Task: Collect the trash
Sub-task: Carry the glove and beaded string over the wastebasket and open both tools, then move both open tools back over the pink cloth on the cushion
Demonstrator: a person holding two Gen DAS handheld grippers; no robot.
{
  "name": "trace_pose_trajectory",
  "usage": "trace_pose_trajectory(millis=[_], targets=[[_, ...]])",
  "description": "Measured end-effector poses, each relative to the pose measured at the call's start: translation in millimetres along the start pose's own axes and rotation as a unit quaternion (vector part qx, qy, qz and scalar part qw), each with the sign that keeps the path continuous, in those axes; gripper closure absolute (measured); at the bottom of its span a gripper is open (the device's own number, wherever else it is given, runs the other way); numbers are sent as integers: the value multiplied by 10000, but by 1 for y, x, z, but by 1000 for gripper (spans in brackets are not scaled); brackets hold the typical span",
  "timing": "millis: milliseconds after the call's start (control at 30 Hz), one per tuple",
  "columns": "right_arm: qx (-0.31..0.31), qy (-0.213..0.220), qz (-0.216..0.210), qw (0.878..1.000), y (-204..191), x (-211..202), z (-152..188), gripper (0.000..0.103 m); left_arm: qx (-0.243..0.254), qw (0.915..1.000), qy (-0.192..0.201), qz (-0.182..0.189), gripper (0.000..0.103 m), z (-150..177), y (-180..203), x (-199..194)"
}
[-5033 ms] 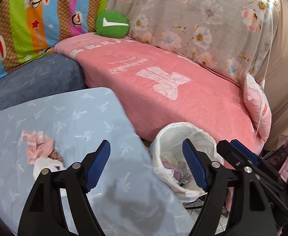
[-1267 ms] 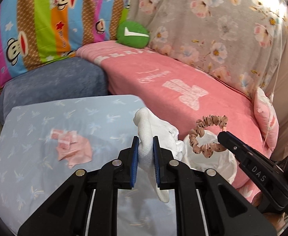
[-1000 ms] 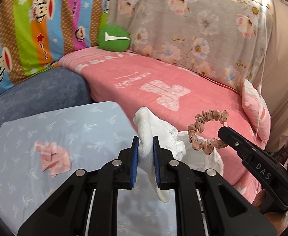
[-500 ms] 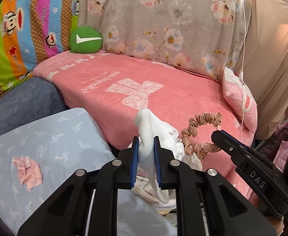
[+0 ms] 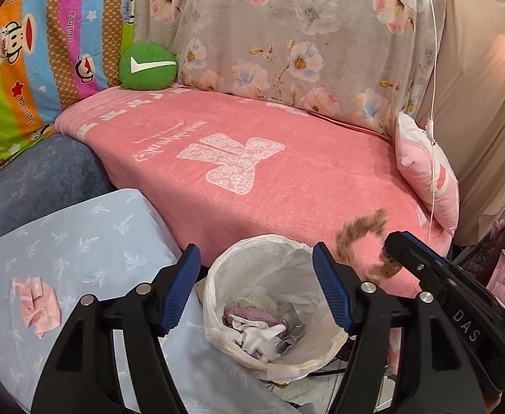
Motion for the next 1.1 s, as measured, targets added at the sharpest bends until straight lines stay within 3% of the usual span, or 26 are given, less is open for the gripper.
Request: trace_pose_trajectory(millis=[767,900,1100], targets=[[-261,-125,-216,9993,-44,4,14,72,-351,9990,75,-278,39,5,-41,-18],[-338,-153,-261,9990,-56,4,19,65,-421,9986,75,-325,38,8,-51,-21],[-454,-262,-334,9981,-73,8,28,65,-576,9974,40,-421,36,16,-69,-24]])
Point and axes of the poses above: each gripper's, at about its wrist camera, not at the fingertips, and x roughly the way its jaws point, y to its right, z to its underside, the point moved 7 cm from there along x, roughly the way its jaws point, and after that the axes turned 6 degrees about -z, right-handed, at the moved point
